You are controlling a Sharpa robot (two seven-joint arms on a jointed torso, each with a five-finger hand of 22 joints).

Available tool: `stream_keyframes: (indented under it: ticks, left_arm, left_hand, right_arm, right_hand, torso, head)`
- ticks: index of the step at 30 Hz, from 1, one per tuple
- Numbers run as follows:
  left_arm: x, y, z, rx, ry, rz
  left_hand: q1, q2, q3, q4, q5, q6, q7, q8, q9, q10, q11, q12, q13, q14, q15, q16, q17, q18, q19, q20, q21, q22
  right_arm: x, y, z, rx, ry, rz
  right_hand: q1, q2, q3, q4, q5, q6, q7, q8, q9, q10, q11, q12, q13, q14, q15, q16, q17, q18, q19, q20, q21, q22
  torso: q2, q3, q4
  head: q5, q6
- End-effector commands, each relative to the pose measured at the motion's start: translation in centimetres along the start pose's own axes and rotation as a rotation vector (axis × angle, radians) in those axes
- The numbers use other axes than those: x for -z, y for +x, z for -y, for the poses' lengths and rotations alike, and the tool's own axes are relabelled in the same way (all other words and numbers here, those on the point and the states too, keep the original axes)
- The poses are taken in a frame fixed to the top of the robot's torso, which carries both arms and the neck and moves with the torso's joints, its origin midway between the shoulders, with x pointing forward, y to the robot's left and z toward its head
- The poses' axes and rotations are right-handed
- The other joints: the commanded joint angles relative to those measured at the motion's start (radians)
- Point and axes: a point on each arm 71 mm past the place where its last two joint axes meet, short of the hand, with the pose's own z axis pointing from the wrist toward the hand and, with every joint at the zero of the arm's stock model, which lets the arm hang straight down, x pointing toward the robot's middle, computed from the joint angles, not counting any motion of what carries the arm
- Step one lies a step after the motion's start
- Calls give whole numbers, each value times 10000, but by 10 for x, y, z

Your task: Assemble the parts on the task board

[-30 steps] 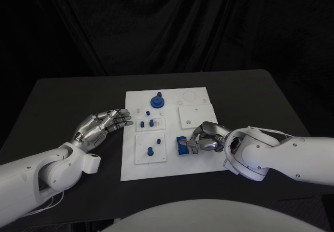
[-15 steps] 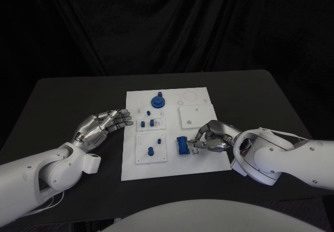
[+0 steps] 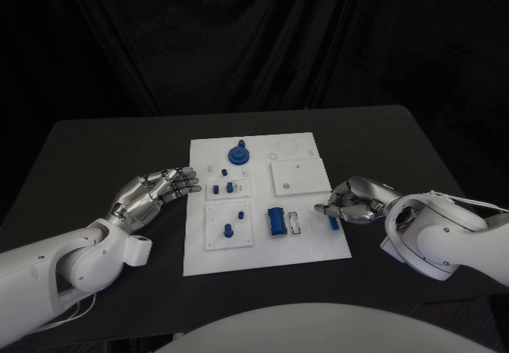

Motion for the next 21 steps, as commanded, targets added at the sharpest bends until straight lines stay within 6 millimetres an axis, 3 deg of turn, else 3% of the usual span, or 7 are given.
stream_keyframes:
  ticks: [1,6,11,21]
  left_arm:
    - [0,2,0,88,48,-109]
    - [0,2,-1,85,24,-106]
    - [-1,2,-1,87,19,-117]
    - [-1,1,-1,63,26,-88]
  left_hand:
    - [76,13,32,2,68,-11,73,44,-12,6,78,58,1,66,-33,11,9,-51,71,13,63,17]
    - [84,4,45,3,69,-3,74,51,-12,18,89,69,3,88,-32,39,12,-52,77,12,66,19]
    - [84,4,45,3,69,-3,74,51,-12,18,89,69,3,88,-32,39,12,-52,77,12,66,19]
    - [92,-2,59,4,71,1,76,56,-13,26,94,76,4,80,-31,30,9,-55,82,11,68,20]
  right_arm:
    - [2,-5,6,1144,445,429]
    - [2,-8,12,1811,684,559]
    - [-1,-8,15,2332,886,507]
    - [-7,-4,15,2833,1048,163]
  right_hand:
    - [39,-46,-79,-14,80,-57,-9,-48,-31,1026,4,27,2634,924,-3,-11,2025,160,485,-7,47,2209]
    - [47,-166,-181,-5,103,-46,5,-112,-94,1026,19,27,2634,927,6,-5,2042,143,512,-1,104,2230]
    - [31,-199,-229,2,47,-35,11,-136,-121,1026,26,27,2634,928,12,-2,2049,143,513,3,105,2231]
    - [126,-196,-231,-24,90,-10,5,-162,-154,1026,32,27,2634,929,14,-1,2050,139,519,8,119,2236]
  torso:
    - [-11,-20,-12]
    - [3,-27,-10]
    - [10,-4,-6]
    - [-3,-18,-9]
  head:
    - [20,0]
    - [12,0]
    - [50,0]
    - [83,0]
